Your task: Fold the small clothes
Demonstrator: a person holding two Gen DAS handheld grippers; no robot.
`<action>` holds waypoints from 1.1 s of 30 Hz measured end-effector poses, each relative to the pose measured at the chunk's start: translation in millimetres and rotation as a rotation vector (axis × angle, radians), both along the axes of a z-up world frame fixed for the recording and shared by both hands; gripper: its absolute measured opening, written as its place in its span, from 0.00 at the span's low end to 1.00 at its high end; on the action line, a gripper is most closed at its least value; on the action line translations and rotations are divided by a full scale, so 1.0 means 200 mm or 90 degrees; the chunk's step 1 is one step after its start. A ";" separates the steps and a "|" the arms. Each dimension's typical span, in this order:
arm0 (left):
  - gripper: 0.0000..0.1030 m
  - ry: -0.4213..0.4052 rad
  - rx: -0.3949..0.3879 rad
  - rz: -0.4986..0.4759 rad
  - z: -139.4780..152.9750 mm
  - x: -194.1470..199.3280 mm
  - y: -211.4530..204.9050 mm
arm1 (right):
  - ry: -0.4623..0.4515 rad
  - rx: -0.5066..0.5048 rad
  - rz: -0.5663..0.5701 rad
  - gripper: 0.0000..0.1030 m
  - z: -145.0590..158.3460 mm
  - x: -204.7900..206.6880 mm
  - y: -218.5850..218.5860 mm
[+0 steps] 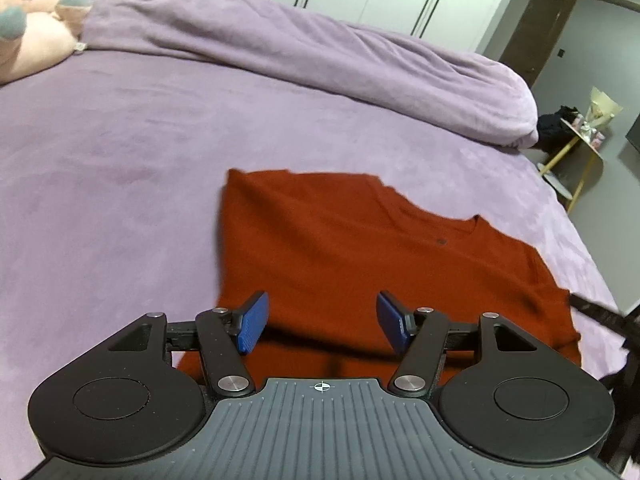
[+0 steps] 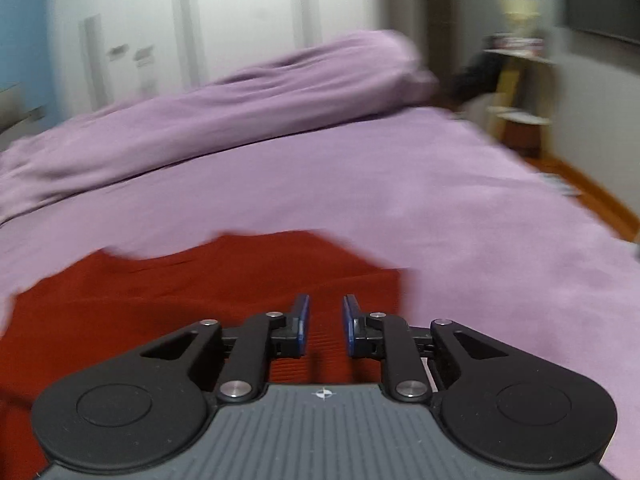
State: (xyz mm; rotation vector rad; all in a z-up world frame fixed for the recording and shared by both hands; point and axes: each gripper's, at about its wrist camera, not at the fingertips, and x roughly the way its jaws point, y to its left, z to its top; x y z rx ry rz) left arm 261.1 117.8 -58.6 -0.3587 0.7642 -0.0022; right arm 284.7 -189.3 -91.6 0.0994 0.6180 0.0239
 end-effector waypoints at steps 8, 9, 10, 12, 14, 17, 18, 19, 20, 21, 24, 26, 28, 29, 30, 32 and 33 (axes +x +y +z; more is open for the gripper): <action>0.63 0.035 0.069 -0.039 -0.17 0.27 -0.21 | 0.051 -0.118 0.103 0.17 -0.23 0.16 0.32; 0.63 0.032 0.087 -0.046 -0.18 0.29 -0.23 | 0.037 -0.145 0.091 0.17 -0.25 0.17 0.30; 0.64 0.030 0.105 -0.052 -0.19 0.31 -0.25 | 0.027 -0.163 0.079 0.16 -0.27 0.18 0.28; 0.67 0.029 0.139 -0.060 -0.22 0.35 -0.29 | 0.024 -0.157 0.073 0.16 -0.27 0.21 0.23; 0.69 0.028 0.164 -0.063 -0.23 0.38 -0.31 | 0.023 -0.154 0.072 0.16 -0.26 0.24 0.20; 0.69 0.039 0.145 -0.055 -0.19 0.35 -0.29 | 0.038 -0.136 0.074 0.16 -0.21 0.21 0.20; 0.68 0.038 0.136 -0.056 -0.18 0.32 -0.28 | 0.046 -0.113 0.074 0.16 -0.18 0.18 0.20; 0.69 0.032 0.124 -0.060 -0.16 0.27 -0.27 | 0.050 -0.081 0.079 0.16 -0.16 0.14 0.20; 0.69 0.028 0.114 -0.065 -0.15 0.22 -0.26 | 0.043 -0.050 0.091 0.16 -0.15 0.07 0.18; 0.69 0.026 0.107 -0.071 -0.15 0.18 -0.26 | 0.037 -0.032 0.105 0.16 -0.14 0.02 0.17; 0.71 0.028 0.125 -0.084 -0.19 0.10 -0.28 | 0.041 -0.069 0.134 0.17 -0.22 -0.10 0.20; 0.72 0.020 0.149 -0.097 -0.20 0.09 -0.30 | 0.008 -0.110 0.152 0.18 -0.25 -0.15 0.22; 0.74 0.026 0.160 -0.101 -0.20 0.09 -0.31 | 0.008 -0.132 0.157 0.19 -0.25 -0.15 0.24; 0.74 0.034 0.156 -0.097 -0.19 0.10 -0.30 | 0.010 -0.141 0.159 0.19 -0.25 -0.14 0.24; 0.74 0.041 0.150 -0.092 -0.17 0.09 -0.29 | 0.011 -0.150 0.162 0.20 -0.25 -0.14 0.25; 0.74 0.051 0.142 -0.080 -0.14 0.05 -0.27 | 0.013 -0.169 0.165 0.25 -0.23 -0.16 0.26; 0.74 0.055 0.142 -0.077 -0.13 0.02 -0.25 | 0.013 -0.179 0.161 0.34 -0.21 -0.19 0.26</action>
